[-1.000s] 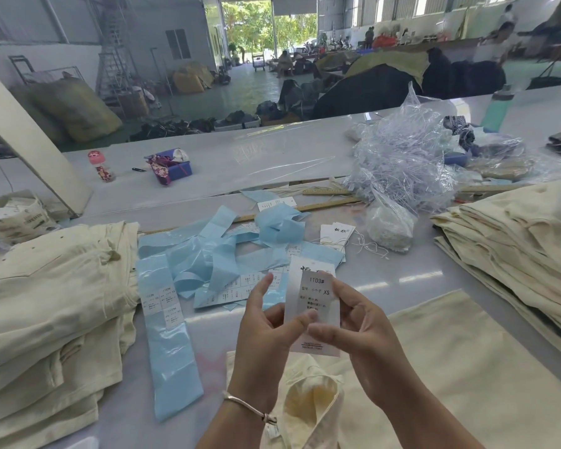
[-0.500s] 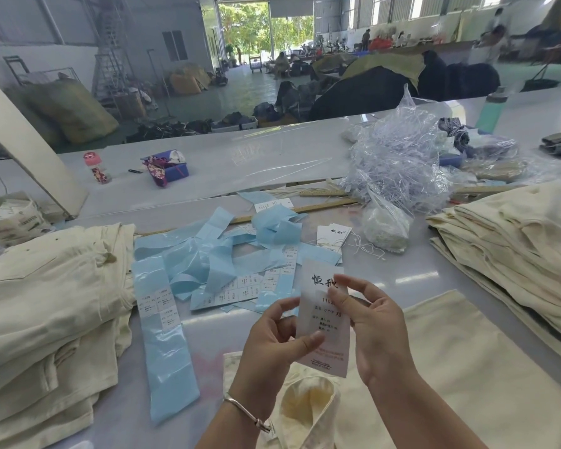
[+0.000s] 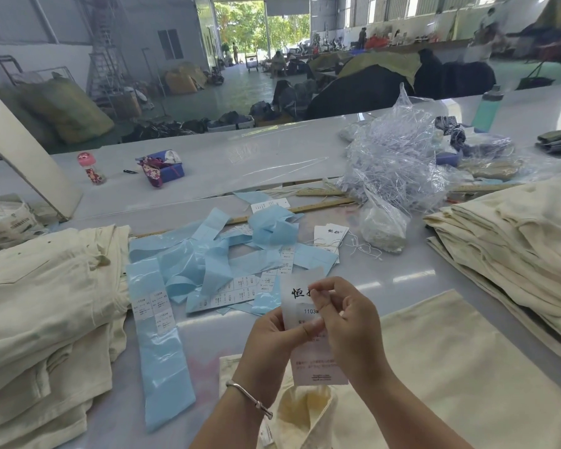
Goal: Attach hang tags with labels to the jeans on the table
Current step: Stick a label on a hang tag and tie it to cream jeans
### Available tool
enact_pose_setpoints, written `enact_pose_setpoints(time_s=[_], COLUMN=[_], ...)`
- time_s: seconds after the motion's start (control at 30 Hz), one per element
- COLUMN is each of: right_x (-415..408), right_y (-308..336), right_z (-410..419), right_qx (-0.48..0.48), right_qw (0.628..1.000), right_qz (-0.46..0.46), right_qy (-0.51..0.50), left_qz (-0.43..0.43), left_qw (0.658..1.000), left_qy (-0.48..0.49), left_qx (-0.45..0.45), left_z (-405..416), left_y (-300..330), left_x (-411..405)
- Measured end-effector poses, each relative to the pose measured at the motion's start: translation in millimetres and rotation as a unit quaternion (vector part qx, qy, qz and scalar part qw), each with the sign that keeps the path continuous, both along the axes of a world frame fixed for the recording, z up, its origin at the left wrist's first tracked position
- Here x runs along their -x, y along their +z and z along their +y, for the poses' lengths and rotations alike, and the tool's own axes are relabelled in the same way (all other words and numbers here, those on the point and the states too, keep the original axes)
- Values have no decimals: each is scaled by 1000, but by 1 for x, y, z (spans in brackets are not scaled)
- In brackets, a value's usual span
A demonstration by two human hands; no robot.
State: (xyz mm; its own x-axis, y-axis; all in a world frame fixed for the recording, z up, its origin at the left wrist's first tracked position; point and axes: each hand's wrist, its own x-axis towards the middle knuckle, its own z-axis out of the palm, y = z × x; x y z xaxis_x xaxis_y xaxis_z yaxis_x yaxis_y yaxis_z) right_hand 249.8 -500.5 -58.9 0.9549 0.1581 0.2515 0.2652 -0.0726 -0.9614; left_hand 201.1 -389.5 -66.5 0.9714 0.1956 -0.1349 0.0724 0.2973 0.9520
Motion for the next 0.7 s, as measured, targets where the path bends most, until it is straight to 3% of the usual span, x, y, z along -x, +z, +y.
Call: enact_pose_setpoints(time_s=[0.3, 0.5, 0.7], right_x=[-19, -53, -105], right_y=[-18, -25, -50], right_z=[-13, -32, -54], right_qx=[-54, -52, -55], right_qw=[997, 989, 980], right_qz=[61, 112, 160], right_qy=[9, 79, 102], left_qz=[36, 87, 89], left_qw=[997, 993, 993], left_qy=[42, 67, 72], left_qx=[44, -48, -32], left_z=[-13, -24, -31], left_y=[-15, -21, -46], left_x=[-22, -54, -96])
